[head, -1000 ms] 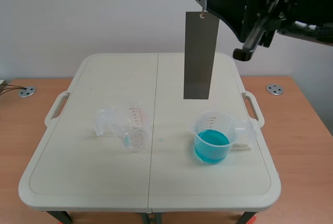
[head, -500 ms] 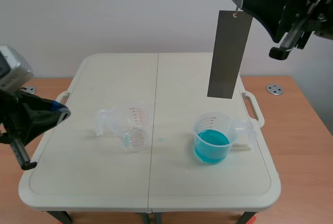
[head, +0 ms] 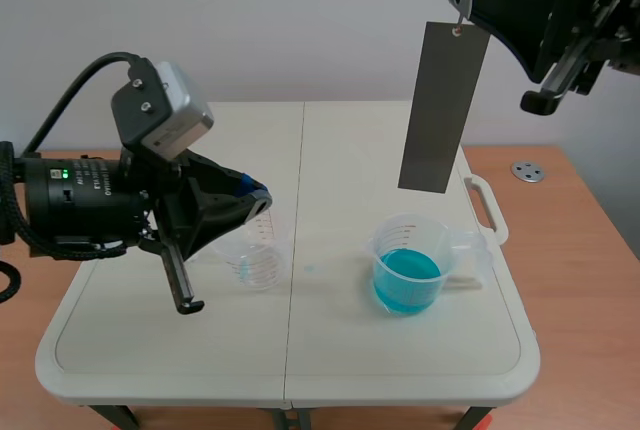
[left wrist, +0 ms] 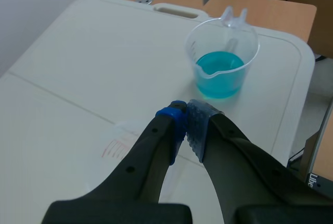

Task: Hold the metal plate by the orange handle, dip it into the blue solution, take it out and point at it, then put the plate back in the beaker on the left.
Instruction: 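Point at the plate with the left hand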

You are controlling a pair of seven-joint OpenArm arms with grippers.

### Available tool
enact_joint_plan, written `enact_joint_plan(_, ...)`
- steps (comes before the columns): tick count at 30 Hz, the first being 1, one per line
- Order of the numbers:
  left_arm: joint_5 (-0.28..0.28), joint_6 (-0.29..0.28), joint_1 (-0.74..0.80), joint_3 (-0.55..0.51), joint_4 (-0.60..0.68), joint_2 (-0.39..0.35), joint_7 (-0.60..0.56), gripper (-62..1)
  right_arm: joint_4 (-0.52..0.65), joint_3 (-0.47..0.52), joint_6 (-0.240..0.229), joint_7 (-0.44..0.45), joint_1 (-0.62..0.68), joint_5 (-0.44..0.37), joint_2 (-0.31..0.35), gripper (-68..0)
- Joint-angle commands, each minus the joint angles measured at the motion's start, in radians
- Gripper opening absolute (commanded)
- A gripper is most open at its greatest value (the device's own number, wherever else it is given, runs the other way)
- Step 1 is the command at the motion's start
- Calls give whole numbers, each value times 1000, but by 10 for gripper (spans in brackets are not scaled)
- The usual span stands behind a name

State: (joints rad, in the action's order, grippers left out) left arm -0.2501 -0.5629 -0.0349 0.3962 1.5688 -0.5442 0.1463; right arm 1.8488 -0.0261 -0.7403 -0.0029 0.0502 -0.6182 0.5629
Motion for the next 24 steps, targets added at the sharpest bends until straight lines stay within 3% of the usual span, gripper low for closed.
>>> enact_joint_plan(1, 9, -6, -16, 13, 13, 24, -14, -591, 19, 6, -5, 10, -11, -14, 16, -662)
enact_joint_plan(7, 89, 3, -77, 85, -29, 111, -14, -591, 19, 6, -5, 6, -11, -14, 16, -662)
enact_joint_plan(12, 144, 45, -105, 114, -82, 179, -14, -591, 19, 6, -5, 5, -11, -14, 16, -662)
enact_joint_plan(24, 195, 48, -190, 120, -191, 261, -14, -591, 19, 6, -5, 5, -11, -14, 16, -662)
